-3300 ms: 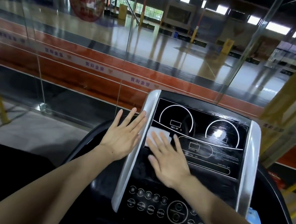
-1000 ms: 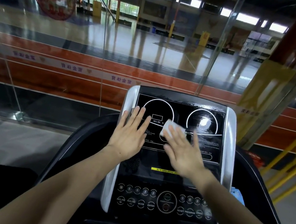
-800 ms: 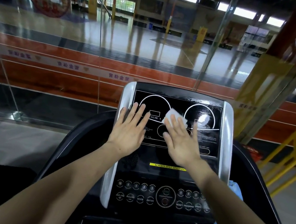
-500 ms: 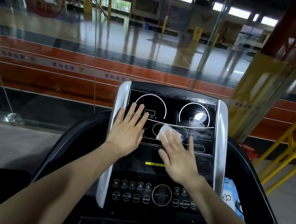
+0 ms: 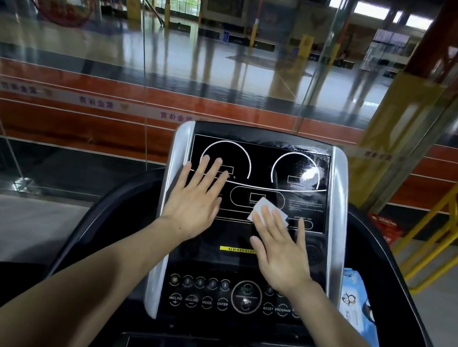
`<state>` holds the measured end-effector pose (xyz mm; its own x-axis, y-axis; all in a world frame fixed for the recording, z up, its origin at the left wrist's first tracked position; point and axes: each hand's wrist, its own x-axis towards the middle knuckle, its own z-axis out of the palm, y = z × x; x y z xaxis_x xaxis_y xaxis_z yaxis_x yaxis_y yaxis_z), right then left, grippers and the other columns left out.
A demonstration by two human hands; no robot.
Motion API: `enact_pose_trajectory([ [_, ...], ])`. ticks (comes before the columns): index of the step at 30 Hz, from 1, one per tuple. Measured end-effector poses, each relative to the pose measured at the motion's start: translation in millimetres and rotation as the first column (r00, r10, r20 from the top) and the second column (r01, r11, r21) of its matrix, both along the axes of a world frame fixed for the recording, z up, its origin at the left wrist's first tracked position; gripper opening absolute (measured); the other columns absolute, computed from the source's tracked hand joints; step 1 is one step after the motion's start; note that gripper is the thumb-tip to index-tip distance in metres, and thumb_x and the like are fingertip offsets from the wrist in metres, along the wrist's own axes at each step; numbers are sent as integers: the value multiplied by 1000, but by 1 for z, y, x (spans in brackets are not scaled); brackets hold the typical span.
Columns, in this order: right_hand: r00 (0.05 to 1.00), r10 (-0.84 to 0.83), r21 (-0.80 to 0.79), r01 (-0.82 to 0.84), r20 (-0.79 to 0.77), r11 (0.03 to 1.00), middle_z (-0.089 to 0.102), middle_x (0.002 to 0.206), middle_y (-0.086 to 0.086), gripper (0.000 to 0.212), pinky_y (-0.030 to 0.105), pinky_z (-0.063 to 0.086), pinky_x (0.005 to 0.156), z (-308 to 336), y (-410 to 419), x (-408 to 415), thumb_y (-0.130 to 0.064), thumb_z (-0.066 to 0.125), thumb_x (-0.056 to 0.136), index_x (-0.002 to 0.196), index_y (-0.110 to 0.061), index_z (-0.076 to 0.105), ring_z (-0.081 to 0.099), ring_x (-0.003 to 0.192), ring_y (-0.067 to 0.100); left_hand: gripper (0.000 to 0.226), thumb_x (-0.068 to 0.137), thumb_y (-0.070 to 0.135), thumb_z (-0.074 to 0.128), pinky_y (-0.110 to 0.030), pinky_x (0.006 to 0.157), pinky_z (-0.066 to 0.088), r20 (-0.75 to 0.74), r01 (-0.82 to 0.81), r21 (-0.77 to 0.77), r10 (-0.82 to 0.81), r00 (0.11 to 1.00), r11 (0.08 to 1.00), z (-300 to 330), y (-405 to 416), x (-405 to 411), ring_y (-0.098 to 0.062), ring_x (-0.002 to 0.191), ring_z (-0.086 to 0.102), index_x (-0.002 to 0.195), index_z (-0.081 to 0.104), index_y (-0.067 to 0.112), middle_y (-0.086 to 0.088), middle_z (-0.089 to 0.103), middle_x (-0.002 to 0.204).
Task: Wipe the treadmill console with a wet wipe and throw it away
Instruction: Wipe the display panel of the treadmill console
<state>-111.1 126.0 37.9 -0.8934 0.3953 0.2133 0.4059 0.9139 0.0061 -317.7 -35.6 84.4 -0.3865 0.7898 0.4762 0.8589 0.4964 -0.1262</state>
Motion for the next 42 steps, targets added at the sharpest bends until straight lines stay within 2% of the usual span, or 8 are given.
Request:
enact_pose_trajectory([
  [7, 990, -95, -38, 91, -100, 995, -7, 175, -11, 68, 61, -20, 123, 67, 47, -64, -61, -3, 104, 167, -36, 2, -12, 160, 9, 63, 108, 40, 30, -58, 129, 3, 8, 21, -5, -21, 1000, 1000, -3, 16, 11, -33, 161, -7, 165, 15, 19, -10, 2, 175],
  [11, 988, -62, -46, 56, -139, 997, -4, 175, -10, 64, 61, -15, 125, 24, 22, -21, -58, 1, 108, 167, -35, 2, -11, 161, 10, 63, 107, 39, 30, -58, 128, 6, 8, 45, -10, -45, 999, 999, -8, 21, 18, -33, 161, -5, 165, 17, 18, -11, 4, 175],
  [15, 996, -75, -82, 70, -57, 994, -7, 175, -13, 61, 60, -15, 125, -15, 2, 20, -59, 1, 109, 166, -36, -3, -18, 158, 5, 63, 108, 40, 29, -59, 128, 6, 13, 54, -1, -54, 998, 999, -11, 26, 23, -33, 161, -6, 165, 17, 18, -10, 4, 175],
  [23, 978, -151, -79, 141, -145, 987, -8, 174, -13, 62, 59, -21, 124, 54, 56, -46, -60, 4, 108, 167, -38, 2, -13, 160, 8, 64, 107, 41, 26, -58, 128, 5, 3, 52, -28, -52, 999, 998, -8, 37, 31, -33, 161, -7, 165, 14, 18, -10, 2, 175],
  [28, 975, -126, -98, 109, -183, 989, -3, 175, -12, 63, 58, -11, 127, 12, 25, 0, -59, 8, 110, 167, -34, 7, -10, 161, 10, 63, 107, 41, 26, -58, 128, 5, 2, 55, -26, -55, 999, 998, -2, 44, 32, -33, 161, -6, 165, 14, 18, -11, 3, 175],
  [31, 985, -124, -103, 112, -117, 988, -6, 175, -12, 64, 58, -9, 128, -17, 10, 28, -61, 6, 109, 167, -34, 4, -10, 161, 10, 63, 108, 41, 26, -58, 128, 5, 0, 57, -30, -57, 998, 998, -1, 49, 34, -33, 161, -7, 165, 14, 17, -10, 2, 175],
  [39, 960, -221, -112, 204, -170, 972, -5, 175, -10, 70, 56, -15, 126, 45, 65, -21, -65, 8, 106, 168, -33, 5, -9, 161, 10, 63, 108, 41, 26, -58, 128, 5, 10, 78, -44, -78, 997, 996, 5, 67, 43, -33, 161, -6, 165, 17, 18, -10, 2, 175],
  [42, 962, -213, -88, 200, -173, 976, -5, 175, -10, 68, 59, -13, 126, 40, 70, -13, -64, 8, 107, 167, -33, 3, -8, 161, 11, 63, 108, 41, 28, -58, 128, 4, 12, 85, -45, -85, 996, 995, 7, 76, 47, -33, 161, -6, 165, 16, 18, -10, 3, 175],
])
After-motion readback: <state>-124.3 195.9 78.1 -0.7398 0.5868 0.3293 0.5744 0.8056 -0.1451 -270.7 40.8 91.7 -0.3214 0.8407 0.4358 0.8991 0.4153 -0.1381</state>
